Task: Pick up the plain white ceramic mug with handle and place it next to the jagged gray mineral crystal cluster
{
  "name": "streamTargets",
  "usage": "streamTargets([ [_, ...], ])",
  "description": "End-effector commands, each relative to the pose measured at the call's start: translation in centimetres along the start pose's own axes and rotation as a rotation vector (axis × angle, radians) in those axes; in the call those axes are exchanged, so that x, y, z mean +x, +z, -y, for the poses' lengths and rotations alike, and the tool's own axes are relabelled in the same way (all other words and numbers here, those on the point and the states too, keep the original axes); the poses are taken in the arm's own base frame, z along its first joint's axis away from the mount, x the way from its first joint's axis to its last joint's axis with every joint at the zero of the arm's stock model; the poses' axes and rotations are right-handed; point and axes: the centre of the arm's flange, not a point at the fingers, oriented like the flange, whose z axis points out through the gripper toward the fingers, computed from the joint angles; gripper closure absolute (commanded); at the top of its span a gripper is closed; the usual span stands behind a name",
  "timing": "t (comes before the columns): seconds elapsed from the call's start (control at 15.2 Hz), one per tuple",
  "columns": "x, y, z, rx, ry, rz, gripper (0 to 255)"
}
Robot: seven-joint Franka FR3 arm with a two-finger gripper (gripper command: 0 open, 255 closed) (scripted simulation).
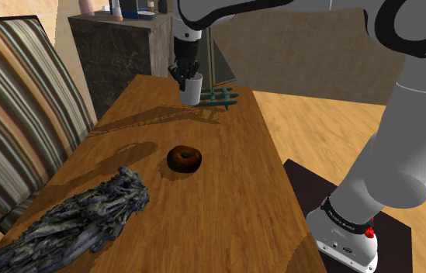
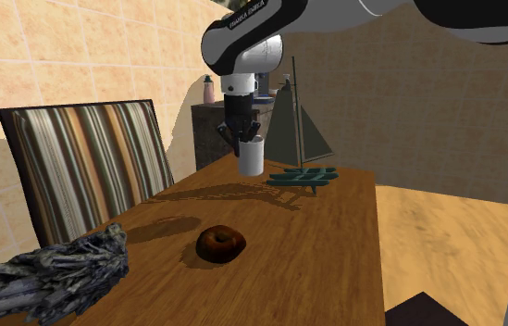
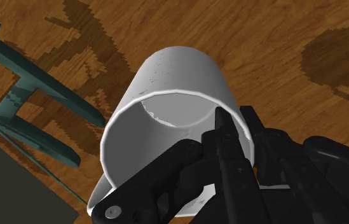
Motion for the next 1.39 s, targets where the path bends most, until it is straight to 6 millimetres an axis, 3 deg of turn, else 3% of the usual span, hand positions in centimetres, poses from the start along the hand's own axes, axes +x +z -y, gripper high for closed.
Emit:
streamTargets([
  [0.0, 0.1, -1.0, 0.0, 0.000, 0.000, 0.000, 255],
  [0.99, 0.5, -8.8, -0.2, 0.000, 0.000, 0.000, 255],
  [1.32, -4.2, -9.1, 4.4, 0.000, 0.000, 0.000, 255],
])
